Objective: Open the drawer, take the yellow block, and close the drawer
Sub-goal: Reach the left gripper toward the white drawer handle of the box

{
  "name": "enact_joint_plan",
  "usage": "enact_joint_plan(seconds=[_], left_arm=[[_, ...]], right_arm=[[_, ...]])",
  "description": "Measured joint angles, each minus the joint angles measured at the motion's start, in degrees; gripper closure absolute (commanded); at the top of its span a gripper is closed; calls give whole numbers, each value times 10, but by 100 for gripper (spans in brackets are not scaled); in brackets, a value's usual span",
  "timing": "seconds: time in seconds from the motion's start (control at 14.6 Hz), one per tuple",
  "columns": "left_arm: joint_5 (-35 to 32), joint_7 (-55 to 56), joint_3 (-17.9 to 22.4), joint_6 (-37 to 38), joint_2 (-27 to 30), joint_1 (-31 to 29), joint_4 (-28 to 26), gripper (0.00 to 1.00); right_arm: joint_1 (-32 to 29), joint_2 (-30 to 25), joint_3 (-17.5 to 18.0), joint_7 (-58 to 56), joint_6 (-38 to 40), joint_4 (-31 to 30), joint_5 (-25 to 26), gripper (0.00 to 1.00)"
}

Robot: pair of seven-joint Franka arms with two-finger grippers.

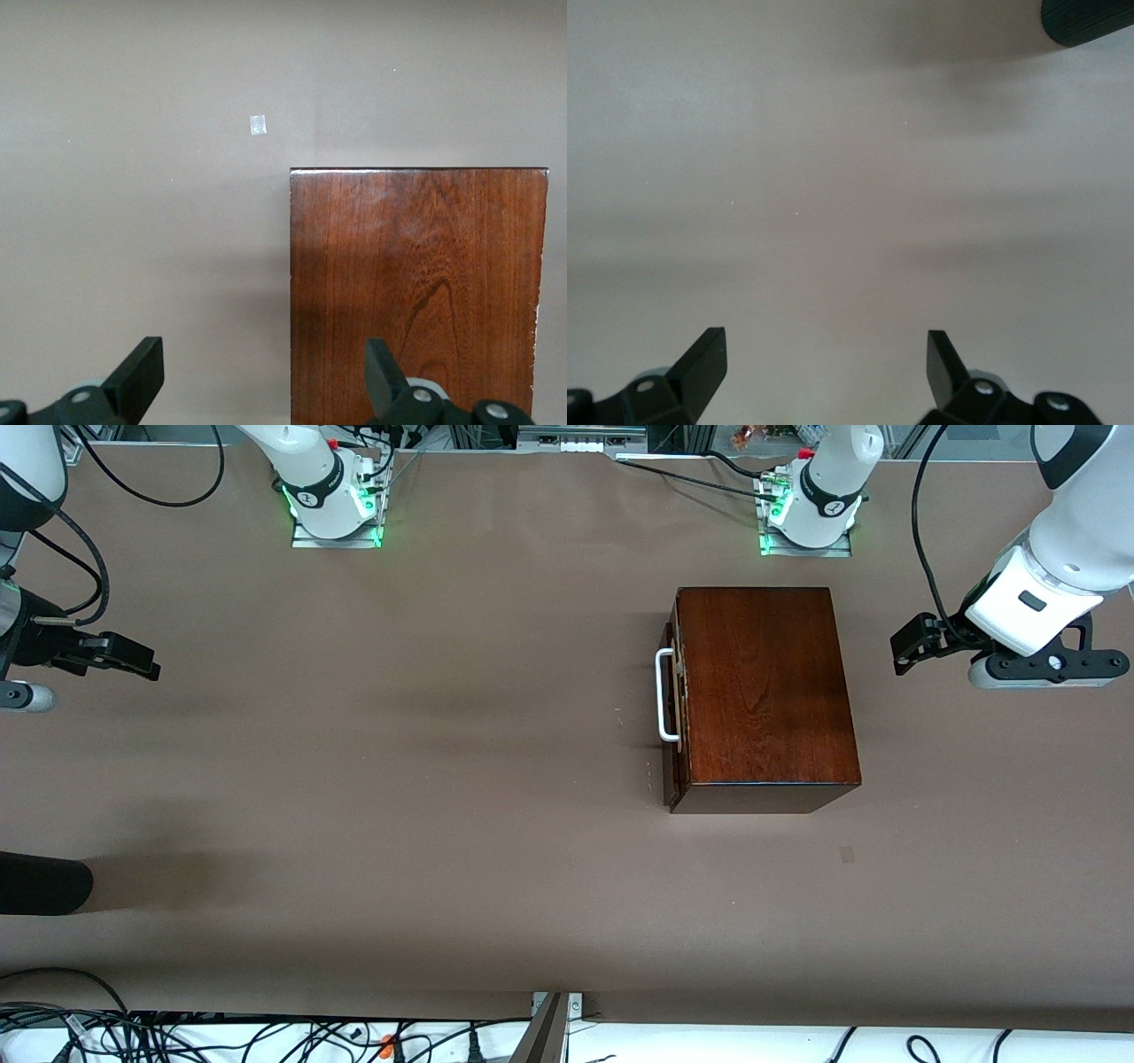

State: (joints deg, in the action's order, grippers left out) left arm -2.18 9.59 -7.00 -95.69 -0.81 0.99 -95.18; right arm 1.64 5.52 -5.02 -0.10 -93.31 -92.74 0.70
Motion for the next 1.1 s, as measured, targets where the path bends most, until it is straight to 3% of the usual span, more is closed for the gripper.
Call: enact_joint_plan(seconds=[0.55,0.89,1.1], left_arm=[[0,0,-2,5,0,0,1,0],[1,0,-18,60,-2,7,3,0],[2,0,-29,62,-32,29,8,0]], right_arm=[[0,-2,0,-1,0,0,0,0],[0,-2,0,-2,1,0,0,0],[0,-2,0,-3,1,0,0,0]])
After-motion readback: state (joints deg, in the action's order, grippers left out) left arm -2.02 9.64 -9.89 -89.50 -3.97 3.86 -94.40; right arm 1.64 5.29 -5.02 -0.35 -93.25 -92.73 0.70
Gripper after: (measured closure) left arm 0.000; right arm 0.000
